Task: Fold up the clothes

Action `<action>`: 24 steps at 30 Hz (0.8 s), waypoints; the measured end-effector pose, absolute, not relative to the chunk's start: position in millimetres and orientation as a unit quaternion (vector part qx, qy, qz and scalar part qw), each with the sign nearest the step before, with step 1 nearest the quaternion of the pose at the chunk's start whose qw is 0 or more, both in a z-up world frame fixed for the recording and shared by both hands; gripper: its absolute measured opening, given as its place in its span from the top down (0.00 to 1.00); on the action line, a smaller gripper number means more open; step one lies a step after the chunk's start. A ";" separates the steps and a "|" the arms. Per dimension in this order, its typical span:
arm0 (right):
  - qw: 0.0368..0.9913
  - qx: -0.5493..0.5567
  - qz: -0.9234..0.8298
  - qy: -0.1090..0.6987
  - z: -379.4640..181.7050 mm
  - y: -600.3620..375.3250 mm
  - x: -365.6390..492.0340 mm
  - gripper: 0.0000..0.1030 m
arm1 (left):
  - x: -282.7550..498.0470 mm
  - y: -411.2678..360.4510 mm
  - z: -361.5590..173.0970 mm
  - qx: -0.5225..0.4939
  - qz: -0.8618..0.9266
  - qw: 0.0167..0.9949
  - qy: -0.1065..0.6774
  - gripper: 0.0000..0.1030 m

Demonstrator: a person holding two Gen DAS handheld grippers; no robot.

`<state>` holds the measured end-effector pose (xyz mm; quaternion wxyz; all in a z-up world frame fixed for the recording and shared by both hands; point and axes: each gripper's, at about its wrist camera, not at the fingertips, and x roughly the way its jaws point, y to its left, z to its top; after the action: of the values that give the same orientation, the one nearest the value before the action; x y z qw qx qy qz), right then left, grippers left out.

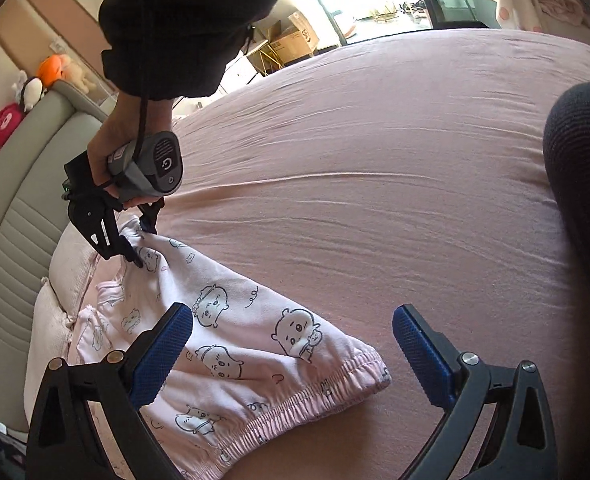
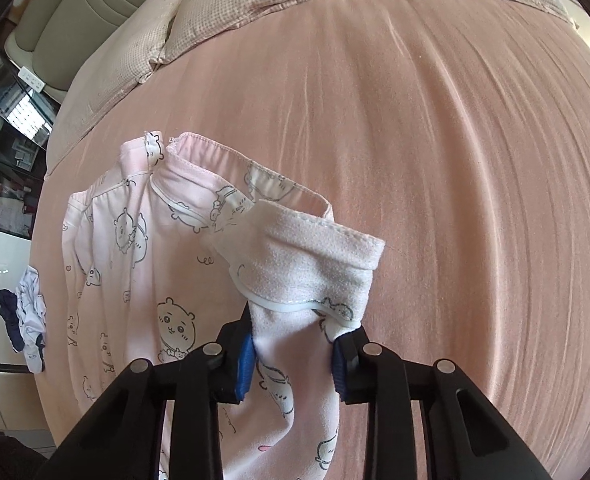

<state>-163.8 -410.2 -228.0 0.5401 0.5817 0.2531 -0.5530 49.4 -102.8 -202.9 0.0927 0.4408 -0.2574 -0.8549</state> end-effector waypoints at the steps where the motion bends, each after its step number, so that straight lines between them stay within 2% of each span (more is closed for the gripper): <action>1: 0.540 0.584 -0.551 0.253 -228.2 -409.8 -163.5 0.77 | 50.0 -100.3 -206.1 0.441 -0.851 0.095 -0.271 0.01; 6: 0.535 0.605 -0.537 0.243 -227.4 -406.8 -164.8 0.89 | 52.6 -101.6 -215.9 0.465 -0.836 0.090 -0.278 0.01; 14: 0.543 0.592 -0.537 0.258 -212.4 -395.8 -154.7 0.90 | 43.7 -128.2 -220.9 0.534 -0.821 0.103 -0.175 0.01; 24: 0.538 0.590 -0.540 0.266 -194.3 -415.3 -146.0 0.90 | 32.9 -177.8 -215.4 0.556 -0.812 0.139 -0.109 0.02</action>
<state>-146.0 -415.3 -194.3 0.5384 0.5898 0.2660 -0.5400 32.9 -177.8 -215.4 0.1391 0.5562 -0.1088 -0.8121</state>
